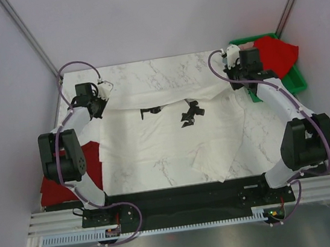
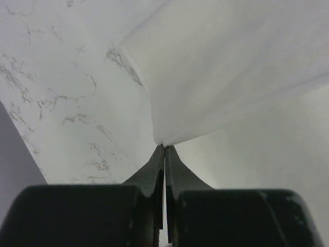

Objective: Fold and stack the t-shirts
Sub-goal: Fold the tshirt

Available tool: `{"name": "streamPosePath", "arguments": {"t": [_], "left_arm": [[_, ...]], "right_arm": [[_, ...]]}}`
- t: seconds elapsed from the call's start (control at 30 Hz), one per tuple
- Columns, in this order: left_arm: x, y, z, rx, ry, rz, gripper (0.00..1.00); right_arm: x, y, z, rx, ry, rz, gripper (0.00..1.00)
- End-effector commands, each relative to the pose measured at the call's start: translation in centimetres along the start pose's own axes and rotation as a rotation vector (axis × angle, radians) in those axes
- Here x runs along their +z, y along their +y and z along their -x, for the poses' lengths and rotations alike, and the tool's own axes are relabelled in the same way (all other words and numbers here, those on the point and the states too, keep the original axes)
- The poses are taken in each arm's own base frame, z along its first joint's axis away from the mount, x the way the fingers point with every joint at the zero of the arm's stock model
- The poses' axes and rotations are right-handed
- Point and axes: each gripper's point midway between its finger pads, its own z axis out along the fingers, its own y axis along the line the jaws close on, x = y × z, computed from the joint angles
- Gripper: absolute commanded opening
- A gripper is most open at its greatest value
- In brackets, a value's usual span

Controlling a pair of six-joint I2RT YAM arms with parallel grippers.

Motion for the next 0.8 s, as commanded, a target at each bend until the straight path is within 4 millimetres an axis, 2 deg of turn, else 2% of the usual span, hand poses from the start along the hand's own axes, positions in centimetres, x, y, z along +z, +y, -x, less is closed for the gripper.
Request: {"name": "streamPosePath", "arguments": {"t": [0.0,0.13,0.27,0.4,0.43,0.47,0.53,0.57,0.6,0.63,0.67,0.73,0.77], "left_arm": [[-1.1,0.1,0.3,0.017,-0.031,0.008,0.02],[-0.9,-0.8,-0.9,0.003,-0.003,-0.011,0.02],[-0.8,-1.8,-2.3,-0.006,0.031,-0.032,0.02],[-1.2,-1.6,-2.8,-0.025,0.049,-0.014,0.02],[-1.5,-1.2,-2.8,-0.027,0.054,0.007,0.13],[-1.7,-1.2,-2.9,-0.029,0.059,0.008,0.26],[-2.4,-0.9,-2.6,-0.039,0.064,0.020,0.48],[-2.6,-0.7,-2.3,-0.047,0.057,0.025,0.49],[-2.9,-0.8,-2.1,-0.061,0.061,0.015,0.51],[-3.4,-0.3,-1.0,-0.068,0.036,0.023,0.56],[-3.6,-0.1,-0.4,-0.076,0.026,0.019,0.59],[-3.6,0.1,0.6,-0.087,0.022,0.002,0.62],[-3.4,-0.2,0.5,-0.089,0.037,-0.015,0.61]], "right_arm": [[-1.7,1.0,-0.3,0.034,-0.010,0.027,0.00],[-2.1,2.1,-2.7,0.051,0.032,0.052,0.00],[-2.9,3.2,-4.2,0.070,0.057,0.086,0.00],[-4.3,4.3,-5.0,0.077,0.077,0.133,0.01],[-4.6,5.0,-5.5,0.083,0.096,0.164,0.06],[-4.9,5.2,-5.5,0.084,0.100,0.175,0.24],[-5.3,4.9,-4.9,0.074,0.087,0.165,0.36],[-5.4,4.5,-4.3,0.070,0.073,0.151,0.41],[-5.0,4.0,-3.9,0.067,0.069,0.133,0.42],[-4.9,3.2,-2.2,0.061,0.031,0.107,0.43],[-4.5,2.6,-1.6,0.060,0.023,0.086,0.44],[-2.7,1.9,-0.2,0.051,0.014,0.075,0.44],[-0.7,1.8,-1.2,0.057,0.063,0.077,0.44]]}}
